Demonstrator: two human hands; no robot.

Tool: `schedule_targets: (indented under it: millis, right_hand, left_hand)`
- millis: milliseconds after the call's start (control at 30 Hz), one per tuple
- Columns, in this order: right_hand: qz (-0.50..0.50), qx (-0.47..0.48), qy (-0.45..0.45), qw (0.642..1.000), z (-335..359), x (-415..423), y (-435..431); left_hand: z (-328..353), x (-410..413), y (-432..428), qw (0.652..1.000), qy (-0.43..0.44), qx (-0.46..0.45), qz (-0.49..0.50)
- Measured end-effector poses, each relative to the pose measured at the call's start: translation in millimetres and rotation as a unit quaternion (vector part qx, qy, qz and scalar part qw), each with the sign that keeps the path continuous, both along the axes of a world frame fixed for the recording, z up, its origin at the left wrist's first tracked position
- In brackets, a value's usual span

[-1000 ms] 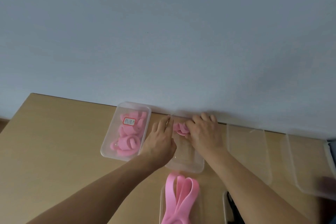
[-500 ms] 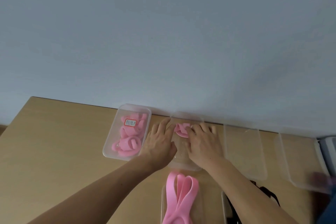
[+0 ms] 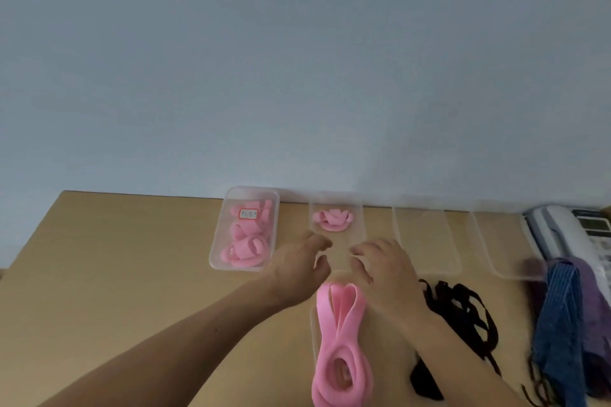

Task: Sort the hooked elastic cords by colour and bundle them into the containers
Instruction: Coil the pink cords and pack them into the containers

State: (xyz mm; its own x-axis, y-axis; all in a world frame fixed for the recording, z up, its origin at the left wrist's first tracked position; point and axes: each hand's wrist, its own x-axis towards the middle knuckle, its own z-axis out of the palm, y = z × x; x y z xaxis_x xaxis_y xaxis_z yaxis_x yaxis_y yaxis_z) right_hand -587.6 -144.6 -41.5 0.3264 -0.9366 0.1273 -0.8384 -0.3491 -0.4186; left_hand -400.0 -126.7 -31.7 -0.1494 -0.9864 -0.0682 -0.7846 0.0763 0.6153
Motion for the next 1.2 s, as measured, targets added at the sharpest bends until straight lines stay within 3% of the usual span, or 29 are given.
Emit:
schedule_targets:
  millis: [167,400,667,800,967,1200]
  right_hand:
    - [-0.033,0.139,-0.057,0.988,5,-10,61]
    - [-0.078,0.289,0.002,0.954,-14,-21,108]
    - [-0.073,0.318,0.028,0.945,-27,-27,121]
    - [-0.122,0.347,-0.069,0.927,-19,-27,112]
    - [-0.192,0.428,-0.365,0.804,17,-28,94]
    - [-0.183,0.441,-0.476,0.738,46,-37,76]
  left_hand:
    - [-10,-4,35,0.993,0.018,0.066,-0.1]
    - [-19,-11,62,0.987,0.018,0.106,-0.116]
    - [-19,-27,83,0.987,0.006,0.134,-0.089]
    - [-15,-31,88,0.988,-0.007,0.123,-0.094]
    - [-2,-23,89,0.987,-0.002,0.097,-0.124]
    - [21,-21,93,0.991,0.065,-0.005,-0.116]
